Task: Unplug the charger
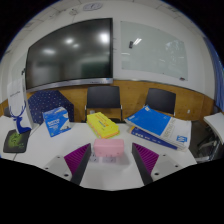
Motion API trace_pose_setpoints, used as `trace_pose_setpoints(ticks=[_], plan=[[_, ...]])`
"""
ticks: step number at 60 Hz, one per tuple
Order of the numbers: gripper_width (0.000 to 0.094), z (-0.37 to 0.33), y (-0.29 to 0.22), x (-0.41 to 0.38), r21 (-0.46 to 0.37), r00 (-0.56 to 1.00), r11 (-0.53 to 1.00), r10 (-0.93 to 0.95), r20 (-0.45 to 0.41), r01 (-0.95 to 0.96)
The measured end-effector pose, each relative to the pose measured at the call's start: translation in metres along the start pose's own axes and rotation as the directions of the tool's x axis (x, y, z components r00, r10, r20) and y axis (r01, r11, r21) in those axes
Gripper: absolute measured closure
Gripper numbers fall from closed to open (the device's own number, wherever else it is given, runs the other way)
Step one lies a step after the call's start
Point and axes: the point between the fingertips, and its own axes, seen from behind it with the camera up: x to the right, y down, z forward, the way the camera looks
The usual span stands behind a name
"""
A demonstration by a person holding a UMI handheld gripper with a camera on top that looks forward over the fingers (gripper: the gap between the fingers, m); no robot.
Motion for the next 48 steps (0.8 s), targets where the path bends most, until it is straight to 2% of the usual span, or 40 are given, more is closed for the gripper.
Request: trace_pose_setpoints(ticks=[15,18,20,24,27,30,33,35,42,48], plan=[[0.0074,0.043,0.0,-0.007,-0.005,0.999,1.0,-0.028,0.029,0.028],[0.0354,0.045,0.005,-0.008,-0.017,0.999,1.0,-0.02,0.037,0.021],[0.0363,0.045,0.004,-0.008,-0.011,0.999,1.0,-0.022,0.032,0.023],[0.047,0.046,0.003,-0.009,-0.007,0.995,0.995,-0.095,0.032,0.095],[0.0527,0.047,0.002,-0.01,-0.01,0.997,0.998,-0.066,0.043,0.066],[0.0547,0.045,-0.008,-0.01,0.002,0.998,0.999,-0.039,0.059,0.039],[0.055,0.034,-0.044,-0.006,0.091,0.997,0.995,-0.051,0.051,0.046],[0.0549,0.027,-0.063,-0.007,0.109,0.997,0.993,-0.051,0.064,0.044],[0.055,0.0,-0.119,0.026,0.121,0.999,0.993,0.003,0.05,-0.009],[0.0551,-0.005,-0.121,0.071,0.065,0.999,0.997,0.03,0.019,-0.031]])
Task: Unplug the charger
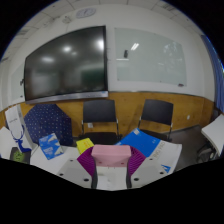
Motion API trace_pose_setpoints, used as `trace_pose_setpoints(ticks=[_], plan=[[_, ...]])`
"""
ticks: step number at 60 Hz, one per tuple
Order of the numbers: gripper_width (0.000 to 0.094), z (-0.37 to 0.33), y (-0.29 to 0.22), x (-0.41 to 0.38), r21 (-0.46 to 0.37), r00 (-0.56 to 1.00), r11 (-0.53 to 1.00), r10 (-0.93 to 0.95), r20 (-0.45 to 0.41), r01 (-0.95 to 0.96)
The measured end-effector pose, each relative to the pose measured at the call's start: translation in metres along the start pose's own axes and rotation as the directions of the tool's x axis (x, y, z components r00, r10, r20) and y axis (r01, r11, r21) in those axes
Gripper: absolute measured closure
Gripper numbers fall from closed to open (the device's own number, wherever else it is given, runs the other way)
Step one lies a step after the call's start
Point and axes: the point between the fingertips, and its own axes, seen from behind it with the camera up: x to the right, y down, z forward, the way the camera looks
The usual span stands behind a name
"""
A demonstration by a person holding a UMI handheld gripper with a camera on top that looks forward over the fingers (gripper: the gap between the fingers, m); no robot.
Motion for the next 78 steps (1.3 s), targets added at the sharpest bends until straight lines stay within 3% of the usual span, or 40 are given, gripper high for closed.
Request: trace_pose_setpoints(ticks=[17,30,32,36,39,48,61,69,78], plan=[[0.0498,0.034,0.107,0.067,-0.244,0.995,0.966,-0.1,-0.032,0.089],[0.0347,0.045,0.169,0.077,-0.419,0.995,0.905,-0.089,-0.036,0.066],[0.0304,0.043,0.169,0.076,-0.425,0.997,0.904,-0.074,-0.033,0.053],[0.0066,0.035,0.158,0.078,-0.415,0.998,0.909,-0.055,-0.04,0.034],[0.0106,0.024,0.144,0.08,-0.405,0.997,0.914,-0.059,-0.043,0.036],[0.0085,-0.048,0.091,0.082,-0.392,0.997,0.919,-0.069,-0.039,0.049],[0.0081,-0.213,0.013,0.072,-0.388,0.996,0.92,-0.078,-0.034,0.059],[0.0081,-0.272,-0.004,0.064,-0.37,0.997,0.928,-0.059,-0.045,0.038],[0.0079,-0.287,-0.001,0.067,-0.363,0.995,0.931,-0.063,-0.074,0.032]])
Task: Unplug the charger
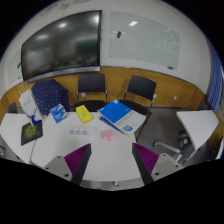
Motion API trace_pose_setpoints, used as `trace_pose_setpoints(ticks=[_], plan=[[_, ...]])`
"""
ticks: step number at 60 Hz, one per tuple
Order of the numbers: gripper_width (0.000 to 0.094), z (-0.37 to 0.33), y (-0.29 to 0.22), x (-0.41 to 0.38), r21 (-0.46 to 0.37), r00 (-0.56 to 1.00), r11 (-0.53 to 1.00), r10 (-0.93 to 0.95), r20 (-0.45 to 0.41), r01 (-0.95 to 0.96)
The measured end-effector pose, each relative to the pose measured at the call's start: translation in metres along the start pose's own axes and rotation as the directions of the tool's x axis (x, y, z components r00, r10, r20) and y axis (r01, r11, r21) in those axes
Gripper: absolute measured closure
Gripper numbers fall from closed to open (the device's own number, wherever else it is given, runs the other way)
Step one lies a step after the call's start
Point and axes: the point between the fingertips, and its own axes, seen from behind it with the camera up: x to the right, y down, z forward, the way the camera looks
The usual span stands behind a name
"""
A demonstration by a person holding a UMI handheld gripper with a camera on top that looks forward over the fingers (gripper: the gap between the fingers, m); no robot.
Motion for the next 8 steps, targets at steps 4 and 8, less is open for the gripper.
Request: trace_pose_setpoints(ticks=[4,8], plan=[[0.008,0.003,0.008,0.003,-0.018,1.0,1.0,0.007,-0.011,-0.007],[0.0079,0.003,0.013,0.001,-0.024,1.0,1.0,0.008,-0.001,-0.008]])
